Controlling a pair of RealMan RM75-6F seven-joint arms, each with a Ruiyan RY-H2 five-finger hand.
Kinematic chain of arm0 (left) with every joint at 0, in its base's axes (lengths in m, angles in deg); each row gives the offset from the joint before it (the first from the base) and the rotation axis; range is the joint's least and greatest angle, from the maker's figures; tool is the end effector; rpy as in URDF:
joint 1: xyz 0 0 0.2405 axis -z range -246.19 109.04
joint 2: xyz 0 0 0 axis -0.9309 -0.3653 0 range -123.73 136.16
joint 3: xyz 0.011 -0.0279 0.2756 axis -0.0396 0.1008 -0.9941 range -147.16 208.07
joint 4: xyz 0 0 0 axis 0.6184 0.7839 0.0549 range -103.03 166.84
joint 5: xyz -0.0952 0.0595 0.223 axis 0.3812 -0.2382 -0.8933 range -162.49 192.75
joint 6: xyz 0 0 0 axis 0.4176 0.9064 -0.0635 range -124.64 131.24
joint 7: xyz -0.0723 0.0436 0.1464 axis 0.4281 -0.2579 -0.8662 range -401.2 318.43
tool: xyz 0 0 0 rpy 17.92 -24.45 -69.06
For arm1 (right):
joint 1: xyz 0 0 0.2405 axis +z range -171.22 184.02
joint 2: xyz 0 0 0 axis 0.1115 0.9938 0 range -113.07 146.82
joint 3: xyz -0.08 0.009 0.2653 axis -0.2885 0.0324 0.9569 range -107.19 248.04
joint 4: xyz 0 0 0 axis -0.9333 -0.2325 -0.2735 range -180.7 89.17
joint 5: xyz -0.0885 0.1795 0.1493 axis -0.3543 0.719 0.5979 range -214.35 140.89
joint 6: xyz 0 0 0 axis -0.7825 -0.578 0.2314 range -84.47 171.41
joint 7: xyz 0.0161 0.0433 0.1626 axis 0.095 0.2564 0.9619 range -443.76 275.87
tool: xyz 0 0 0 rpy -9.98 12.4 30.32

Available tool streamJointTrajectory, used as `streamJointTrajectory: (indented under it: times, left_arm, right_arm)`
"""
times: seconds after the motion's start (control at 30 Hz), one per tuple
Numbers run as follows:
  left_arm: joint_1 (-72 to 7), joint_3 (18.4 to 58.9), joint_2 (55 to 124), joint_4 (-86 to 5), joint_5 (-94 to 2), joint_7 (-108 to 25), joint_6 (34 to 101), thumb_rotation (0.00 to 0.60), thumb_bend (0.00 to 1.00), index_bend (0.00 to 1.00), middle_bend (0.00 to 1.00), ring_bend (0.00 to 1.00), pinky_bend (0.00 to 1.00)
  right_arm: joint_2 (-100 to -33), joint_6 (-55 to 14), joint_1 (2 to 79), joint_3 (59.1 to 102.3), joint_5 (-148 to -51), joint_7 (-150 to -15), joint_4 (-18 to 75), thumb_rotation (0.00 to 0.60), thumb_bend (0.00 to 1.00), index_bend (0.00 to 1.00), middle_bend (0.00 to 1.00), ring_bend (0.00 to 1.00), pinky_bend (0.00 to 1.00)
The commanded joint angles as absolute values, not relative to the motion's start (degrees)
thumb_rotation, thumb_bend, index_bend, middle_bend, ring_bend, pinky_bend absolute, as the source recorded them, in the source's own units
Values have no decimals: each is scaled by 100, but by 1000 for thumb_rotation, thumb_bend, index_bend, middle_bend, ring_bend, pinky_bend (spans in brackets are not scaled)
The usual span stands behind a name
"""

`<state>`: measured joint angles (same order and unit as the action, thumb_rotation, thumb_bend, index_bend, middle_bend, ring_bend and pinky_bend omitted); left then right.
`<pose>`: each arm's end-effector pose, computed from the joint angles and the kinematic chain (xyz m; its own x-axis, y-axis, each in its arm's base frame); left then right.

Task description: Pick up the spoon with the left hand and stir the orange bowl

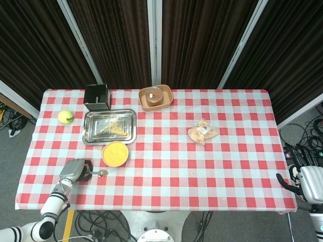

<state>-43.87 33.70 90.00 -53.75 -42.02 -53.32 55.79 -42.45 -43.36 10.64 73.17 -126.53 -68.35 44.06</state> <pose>-0.3181 0.2918 -0.0559 0.2362 0.5157 0.8236 0.9529 0.0430 -0.3002 -0.3532 -0.2077 0.1671 0.2627 0.0133 0.9648 -0.9625 -0.0659 0.2630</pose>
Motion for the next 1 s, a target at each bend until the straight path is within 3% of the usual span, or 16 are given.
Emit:
streamJointTrajectory:
  times: [0.03, 0.27, 0.53, 0.8, 1.0]
  left_arm:
    - [-4401, 3362, 8978, -5395, -4234, -5311, 5620, 600, 387, 634, 937, 895, 971]
    - [-4412, 3431, 8493, -5868, -4421, -5391, 5913, 600, 405, 642, 938, 896, 972]
    - [-4119, 3858, 7773, -6506, -4628, -5265, 5914, 600, 405, 642, 937, 896, 971]
    - [-3327, 3986, 8033, -6284, -4101, -6123, 5344, 600, 409, 642, 937, 896, 972]
    - [-3003, 3907, 8275, -6181, -3613, -6675, 5326, 600, 408, 639, 937, 896, 971]
  right_arm:
    - [-4244, -4342, 1061, 7319, -12654, -6836, 4408, 600, 246, 0, 180, 0, 32]
    - [-4209, -4443, 1024, 7332, -12681, -6834, 4412, 600, 245, 0, 182, 0, 32]
    - [-4182, -4515, 1015, 7367, -12697, -6834, 4405, 600, 245, 0, 183, 0, 32]
    - [-4173, -4511, 1022, 7378, -12693, -6818, 4392, 600, 245, 0, 183, 0, 32]
    - [-4187, -4490, 1012, 7373, -12659, -6806, 4372, 600, 244, 0, 183, 0, 32]
